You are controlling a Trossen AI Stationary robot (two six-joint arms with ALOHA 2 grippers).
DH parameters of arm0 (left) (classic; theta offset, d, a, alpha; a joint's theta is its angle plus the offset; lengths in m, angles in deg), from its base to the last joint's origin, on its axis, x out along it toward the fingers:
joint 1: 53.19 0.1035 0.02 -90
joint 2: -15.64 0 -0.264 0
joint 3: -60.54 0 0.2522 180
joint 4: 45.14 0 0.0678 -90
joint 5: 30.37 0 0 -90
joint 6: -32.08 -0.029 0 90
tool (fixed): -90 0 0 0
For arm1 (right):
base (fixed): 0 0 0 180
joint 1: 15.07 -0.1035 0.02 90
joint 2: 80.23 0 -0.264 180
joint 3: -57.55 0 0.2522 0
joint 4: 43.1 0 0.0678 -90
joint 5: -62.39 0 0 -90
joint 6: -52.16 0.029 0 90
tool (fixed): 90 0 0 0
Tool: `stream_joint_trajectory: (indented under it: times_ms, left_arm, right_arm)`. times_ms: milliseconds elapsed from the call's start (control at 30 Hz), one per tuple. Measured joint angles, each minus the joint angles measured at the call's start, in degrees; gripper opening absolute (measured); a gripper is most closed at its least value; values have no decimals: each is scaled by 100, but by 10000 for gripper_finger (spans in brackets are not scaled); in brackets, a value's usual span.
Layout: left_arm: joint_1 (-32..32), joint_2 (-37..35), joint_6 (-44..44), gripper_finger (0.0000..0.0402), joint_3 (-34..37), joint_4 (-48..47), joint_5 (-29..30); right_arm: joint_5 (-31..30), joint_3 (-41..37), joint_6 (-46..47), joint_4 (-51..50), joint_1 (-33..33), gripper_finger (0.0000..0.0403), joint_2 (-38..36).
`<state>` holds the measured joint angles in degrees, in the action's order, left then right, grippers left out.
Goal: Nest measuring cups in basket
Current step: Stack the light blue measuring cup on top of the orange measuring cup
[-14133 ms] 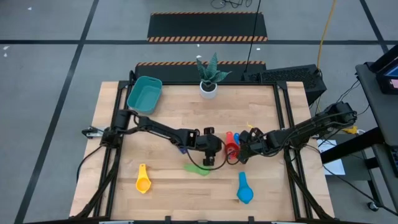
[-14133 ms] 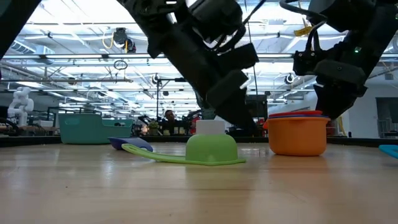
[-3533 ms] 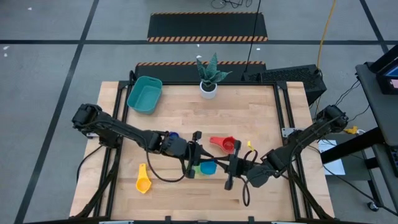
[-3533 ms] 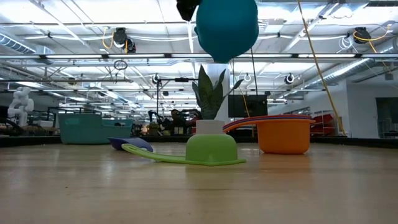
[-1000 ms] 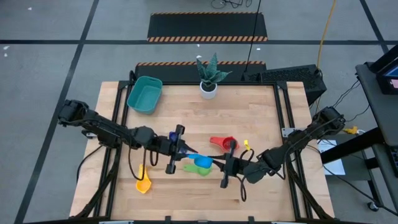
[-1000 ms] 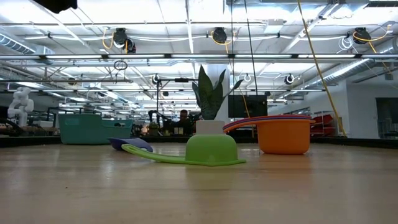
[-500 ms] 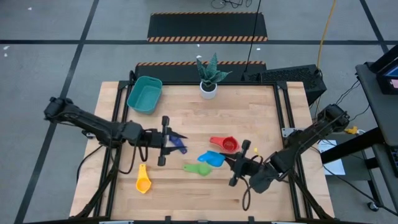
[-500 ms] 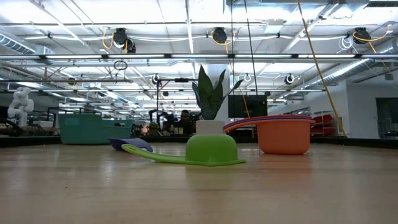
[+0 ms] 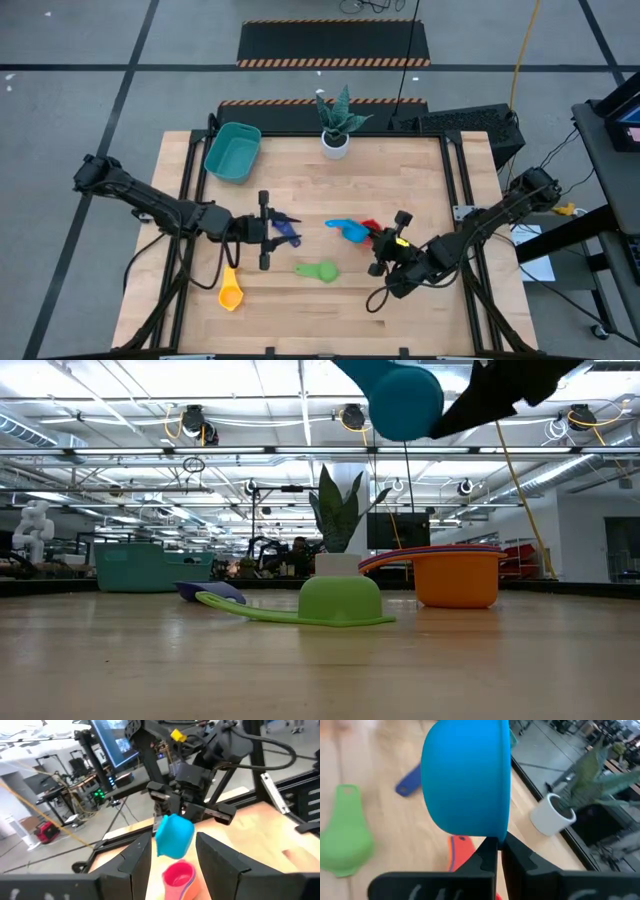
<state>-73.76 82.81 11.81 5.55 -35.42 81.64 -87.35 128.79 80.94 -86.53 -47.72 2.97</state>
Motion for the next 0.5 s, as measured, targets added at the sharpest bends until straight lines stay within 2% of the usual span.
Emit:
stream_joint_trajectory:
  times_ms: [100,267,500]
  left_arm:
    - [5,12,6,159,0,-7,108]
    - [3,10,84,159,0,-87,108]
    - [23,191,-93,168,0,-251,110]
  right_arm:
    - [19,-1,188,-290,41,0,38]
    - [385,-4,458,-643,125,0,76]
    - [608,-7,503,-575,301,0,74]
